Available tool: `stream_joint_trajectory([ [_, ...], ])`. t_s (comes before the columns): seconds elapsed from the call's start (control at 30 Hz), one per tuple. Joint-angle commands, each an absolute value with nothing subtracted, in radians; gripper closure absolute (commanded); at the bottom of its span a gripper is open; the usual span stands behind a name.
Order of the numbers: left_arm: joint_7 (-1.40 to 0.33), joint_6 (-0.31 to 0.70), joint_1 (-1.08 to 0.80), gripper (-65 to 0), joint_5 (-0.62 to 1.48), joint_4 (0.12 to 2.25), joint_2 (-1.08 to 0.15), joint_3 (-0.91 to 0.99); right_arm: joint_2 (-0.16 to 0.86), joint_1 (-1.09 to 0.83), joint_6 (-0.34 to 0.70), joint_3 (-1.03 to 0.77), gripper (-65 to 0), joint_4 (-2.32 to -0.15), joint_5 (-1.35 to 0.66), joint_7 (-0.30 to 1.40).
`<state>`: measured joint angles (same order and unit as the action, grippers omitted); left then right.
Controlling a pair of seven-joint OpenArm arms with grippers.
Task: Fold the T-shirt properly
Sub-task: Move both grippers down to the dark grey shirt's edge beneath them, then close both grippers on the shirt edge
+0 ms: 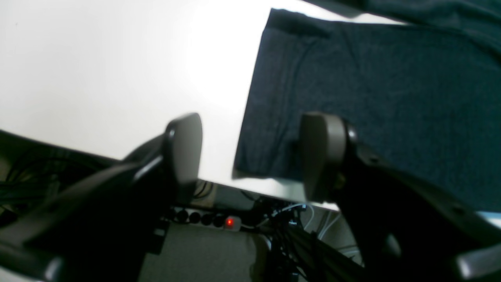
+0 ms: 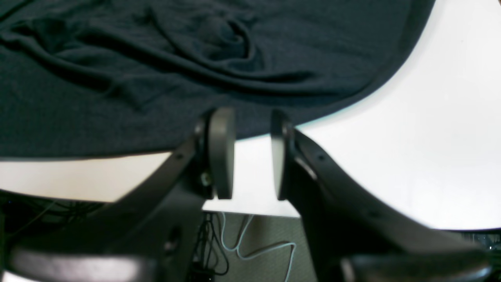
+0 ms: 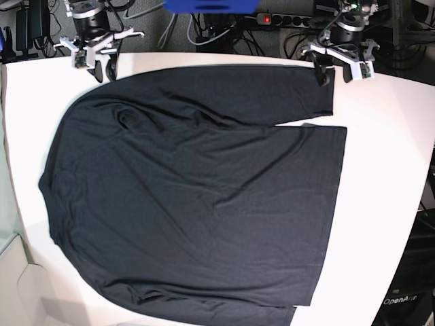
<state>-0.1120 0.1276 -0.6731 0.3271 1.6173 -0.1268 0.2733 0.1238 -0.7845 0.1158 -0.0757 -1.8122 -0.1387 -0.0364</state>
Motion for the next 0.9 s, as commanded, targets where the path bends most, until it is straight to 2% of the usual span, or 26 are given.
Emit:
stream_joint_trajectory([
  [0.0,-0.134,0.131,-0.694,-37.9,0.334,1.624,-0.128,0.275,0.128,-0.794,0.12,-0.079,-17.7,-1.827,-0.14,-0.059],
  [0.3,-0.136,0.131,-0.717,-37.7,0.334,1.62,-0.12,0.269,0.128,-0.791,0.12,-0.079,-17.7,-1.827,-0.14,-0.059],
  [0.37,-0.136,0.133,-0.716,-33.6,0.332,1.62,-0.117,0.269,0.128,-0.779,0.12,-0.079,-17.7,-1.827,-0.14,-0.059],
  [0.57,-0.136,0.133,-0.713,-15.4,0.334,1.62,-0.116,0.269,0.128,-0.773,0.12,-0.079,-17.7,-1.828,-0.14,-0.033],
  [0.87,-0.237,0.133,-0.651,-6.0,0.334,1.618,-0.114,0.271,0.128,-0.773,0.12,-0.079,-17.7,-1.83,-0.14,-0.033],
])
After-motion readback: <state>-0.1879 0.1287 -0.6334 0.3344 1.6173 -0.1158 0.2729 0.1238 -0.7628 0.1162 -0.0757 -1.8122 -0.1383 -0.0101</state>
